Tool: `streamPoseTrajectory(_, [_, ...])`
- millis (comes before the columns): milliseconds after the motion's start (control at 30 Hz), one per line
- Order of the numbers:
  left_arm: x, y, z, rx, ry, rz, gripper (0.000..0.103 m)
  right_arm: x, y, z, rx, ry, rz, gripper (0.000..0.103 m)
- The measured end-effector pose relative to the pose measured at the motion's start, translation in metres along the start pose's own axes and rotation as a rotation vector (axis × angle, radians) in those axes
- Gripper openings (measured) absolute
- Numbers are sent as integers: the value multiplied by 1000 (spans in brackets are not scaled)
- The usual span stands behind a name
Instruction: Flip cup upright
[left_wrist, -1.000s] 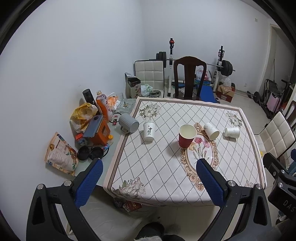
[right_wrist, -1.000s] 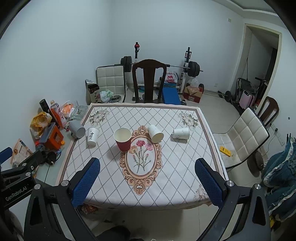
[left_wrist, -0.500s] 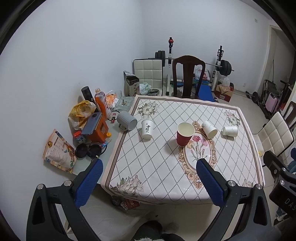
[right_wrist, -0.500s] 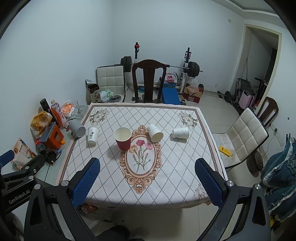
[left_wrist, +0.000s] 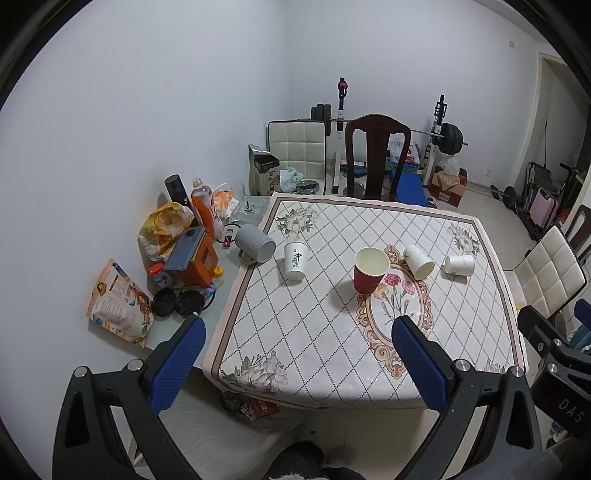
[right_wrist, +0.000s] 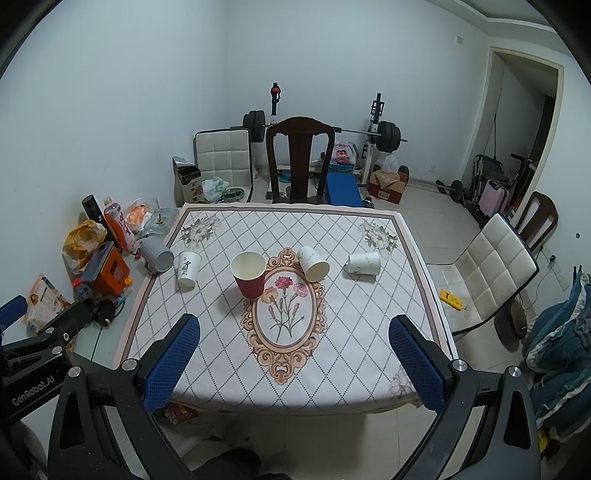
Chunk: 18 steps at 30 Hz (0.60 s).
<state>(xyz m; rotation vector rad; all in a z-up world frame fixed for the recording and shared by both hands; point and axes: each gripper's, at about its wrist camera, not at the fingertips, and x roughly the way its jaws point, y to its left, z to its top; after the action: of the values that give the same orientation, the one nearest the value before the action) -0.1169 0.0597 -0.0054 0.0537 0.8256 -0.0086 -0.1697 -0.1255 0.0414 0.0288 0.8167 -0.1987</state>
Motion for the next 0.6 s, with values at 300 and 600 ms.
streamPoseTrajectory(300, [0, -1, 3, -2, -2, -5, 103, 1, 2, 0, 0, 0, 1, 103])
streamPoseTrajectory(600, [3, -5, 1, 9, 14, -5, 103, 2, 2, 0, -1, 6, 2, 103])
